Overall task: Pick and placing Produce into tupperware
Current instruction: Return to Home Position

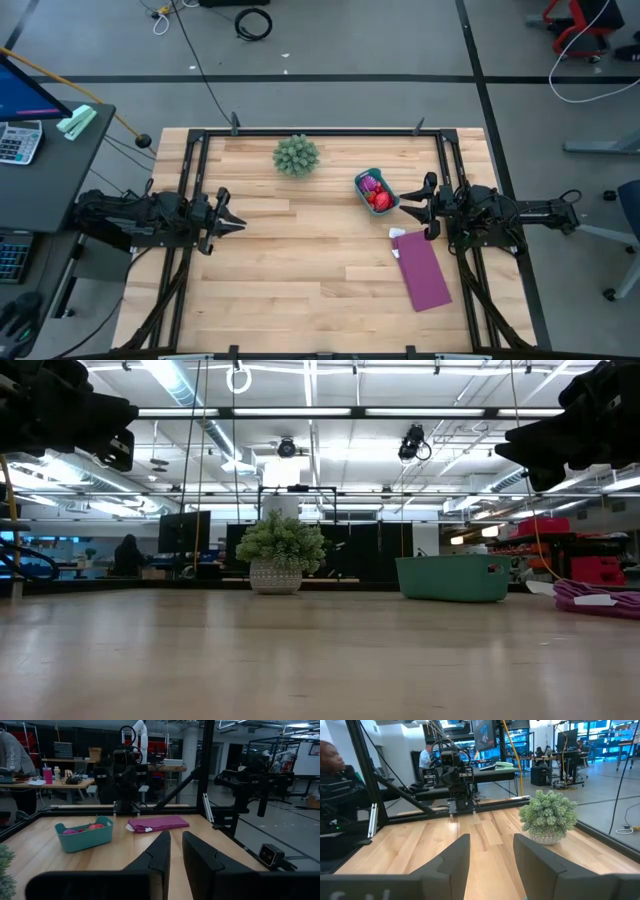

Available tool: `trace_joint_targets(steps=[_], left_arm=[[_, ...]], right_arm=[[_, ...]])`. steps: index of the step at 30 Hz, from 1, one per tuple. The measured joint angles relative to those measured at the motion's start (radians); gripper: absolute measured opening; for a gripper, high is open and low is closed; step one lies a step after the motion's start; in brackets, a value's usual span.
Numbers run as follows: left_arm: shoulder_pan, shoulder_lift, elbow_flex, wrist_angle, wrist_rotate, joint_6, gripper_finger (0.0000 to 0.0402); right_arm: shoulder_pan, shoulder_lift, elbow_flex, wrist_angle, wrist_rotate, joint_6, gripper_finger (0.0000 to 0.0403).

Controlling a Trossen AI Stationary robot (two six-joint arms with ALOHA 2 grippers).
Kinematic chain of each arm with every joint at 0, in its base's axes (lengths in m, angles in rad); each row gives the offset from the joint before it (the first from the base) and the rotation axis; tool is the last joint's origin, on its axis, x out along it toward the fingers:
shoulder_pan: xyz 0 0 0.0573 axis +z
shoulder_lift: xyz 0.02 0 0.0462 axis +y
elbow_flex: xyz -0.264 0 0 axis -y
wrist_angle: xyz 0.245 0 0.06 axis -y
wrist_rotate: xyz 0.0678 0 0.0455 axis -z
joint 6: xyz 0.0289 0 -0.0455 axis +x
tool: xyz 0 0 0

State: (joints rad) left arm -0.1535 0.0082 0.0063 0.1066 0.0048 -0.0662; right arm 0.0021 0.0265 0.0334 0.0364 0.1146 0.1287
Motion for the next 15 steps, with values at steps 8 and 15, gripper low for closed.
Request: trace_joint_targets(steps=[8, 15], left_arm=[[0.0, 0.0, 0.0, 0.0, 0.0, 0.0, 0.0063], [0.0, 0.0, 0.0, 0.0, 0.0, 0.0, 0.0055]], right_arm=[[0.0, 0.0, 0.0, 0.0, 0.0, 0.0, 0.016], [0.0, 0.0, 0.0, 0.0, 0.0, 0.0, 0.016]])
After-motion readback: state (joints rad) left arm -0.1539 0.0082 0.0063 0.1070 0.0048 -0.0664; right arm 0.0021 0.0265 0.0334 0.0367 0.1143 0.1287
